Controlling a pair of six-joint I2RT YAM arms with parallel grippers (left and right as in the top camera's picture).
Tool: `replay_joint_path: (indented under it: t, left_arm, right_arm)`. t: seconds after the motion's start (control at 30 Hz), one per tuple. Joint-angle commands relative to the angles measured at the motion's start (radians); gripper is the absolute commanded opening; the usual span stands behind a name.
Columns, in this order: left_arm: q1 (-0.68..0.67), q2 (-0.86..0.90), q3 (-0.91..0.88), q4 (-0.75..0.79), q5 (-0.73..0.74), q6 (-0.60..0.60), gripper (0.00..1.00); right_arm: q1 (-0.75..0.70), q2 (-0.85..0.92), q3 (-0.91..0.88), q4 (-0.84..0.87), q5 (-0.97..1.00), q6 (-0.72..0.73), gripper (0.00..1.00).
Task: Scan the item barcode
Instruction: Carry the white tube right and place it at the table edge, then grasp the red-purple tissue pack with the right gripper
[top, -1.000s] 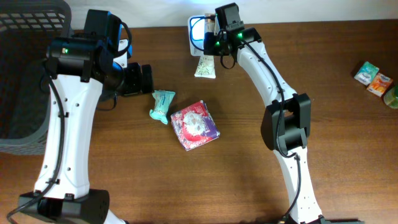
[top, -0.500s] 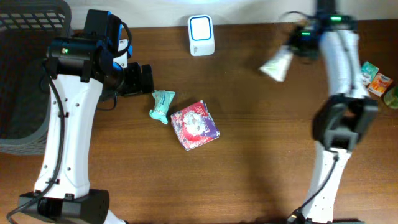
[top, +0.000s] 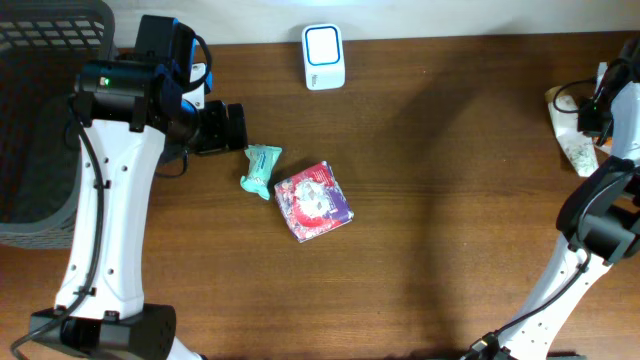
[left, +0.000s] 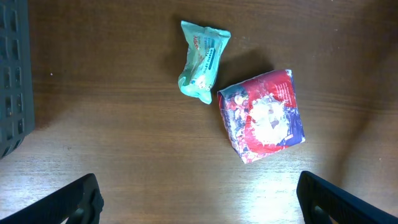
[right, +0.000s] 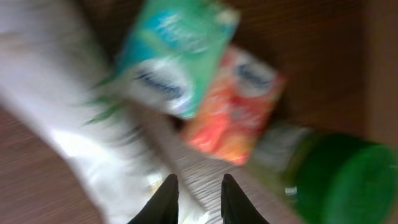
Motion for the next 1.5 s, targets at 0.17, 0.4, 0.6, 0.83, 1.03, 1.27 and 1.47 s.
replay_joint_path:
  t: [0.17,0.4,0.6,0.83,1.03,1.27,1.47]
  left_arm:
    - [-0.004,-0.002,0.003,0.001,-0.004,0.015,0.99]
    - [-0.004,-0.002,0.003,0.001,-0.004,0.015,0.99]
    - [-0.004,-0.002,0.003,0.001,-0.004,0.015,0.99]
    - [-0.004,-0.002,0.003,0.001,-0.004,0.015,0.99]
    - [-0.004,-0.002,0.003,0.001,-0.004,0.015,0.99]
    - [-0.004,-0.002,0.003,0.001,-0.004,0.015,0.99]
    - [-0.004,-0.002,0.003,0.001,-0.004,0.015,0.99]
  right_arm:
    - [0.07,-0.104,0.157,-0.107,-0.386,0.251,0.27]
    - [0.52,-0.14,0.059,-0.502,-0.824,0.281,0.86]
    - [0.827,-0.14,-0.244,-0.303,-0.869,0.282,0.99]
    - [0.875,-0.14,-0.38,-0.146,-0.94,0.375,0.78]
    - [0.875,-0.14,-0.5,-0.049,-1.067,0.376,0.4]
    - [0.849,-0.142,-0.172,-0.279,-0.835,0.406,0.1]
    - [0.852,-0.142,0.006,-0.575,0.122,0.834,0.11]
